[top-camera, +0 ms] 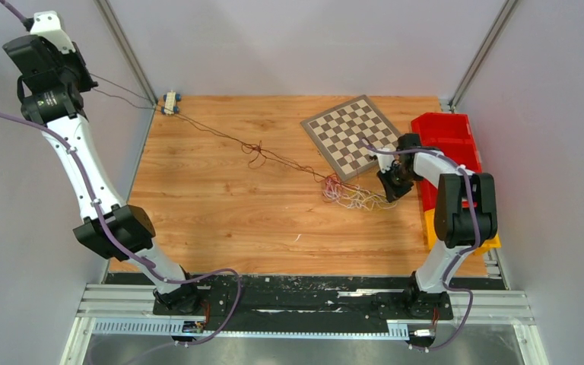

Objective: Untangle the cables

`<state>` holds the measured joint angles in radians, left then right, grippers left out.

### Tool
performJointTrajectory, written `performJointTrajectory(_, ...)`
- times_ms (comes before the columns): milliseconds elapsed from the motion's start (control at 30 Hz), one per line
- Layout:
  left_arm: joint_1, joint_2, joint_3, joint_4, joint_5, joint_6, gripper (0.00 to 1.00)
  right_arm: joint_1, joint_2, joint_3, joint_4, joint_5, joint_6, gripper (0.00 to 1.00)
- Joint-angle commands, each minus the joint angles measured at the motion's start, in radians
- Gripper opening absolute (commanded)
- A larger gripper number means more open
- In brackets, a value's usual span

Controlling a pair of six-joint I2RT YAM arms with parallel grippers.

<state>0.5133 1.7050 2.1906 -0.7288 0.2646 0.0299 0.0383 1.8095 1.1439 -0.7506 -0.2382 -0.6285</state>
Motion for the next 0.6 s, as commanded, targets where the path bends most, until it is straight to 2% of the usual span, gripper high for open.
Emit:
performJointTrajectory(0, 0.036, 0.029, 0.063, 0.099, -0.170, 0.026, 0.00, -0.096, 0.016, -0.074, -0.043, 0.172, -0.080, 0.00)
performJointTrajectory(267, 0.037, 0.062, 0.073, 0.135, -0.251, 0.051, 0.00, -0.117, -0.036, -0.115, -0.033, 0.177, -0.099, 0.00)
performJointTrajectory(467, 0.037, 0.076, 0.058, 0.185, -0.371, 0.114, 0.00, -0.122, -0.037, -0.114, -0.034, 0.195, -0.108, 0.00)
performJointTrajectory(533, 0.037, 0.064, 0.039, 0.184, -0.330, 0.110, 0.00, -0.121, -0.044, -0.108, -0.039, 0.184, -0.105, 0.00)
performJointTrajectory(567, 0.037, 0.057, 0.029, 0.180, -0.253, 0.089, 0.00, -0.118, -0.047, -0.093, -0.054, 0.154, -0.102, 0.00)
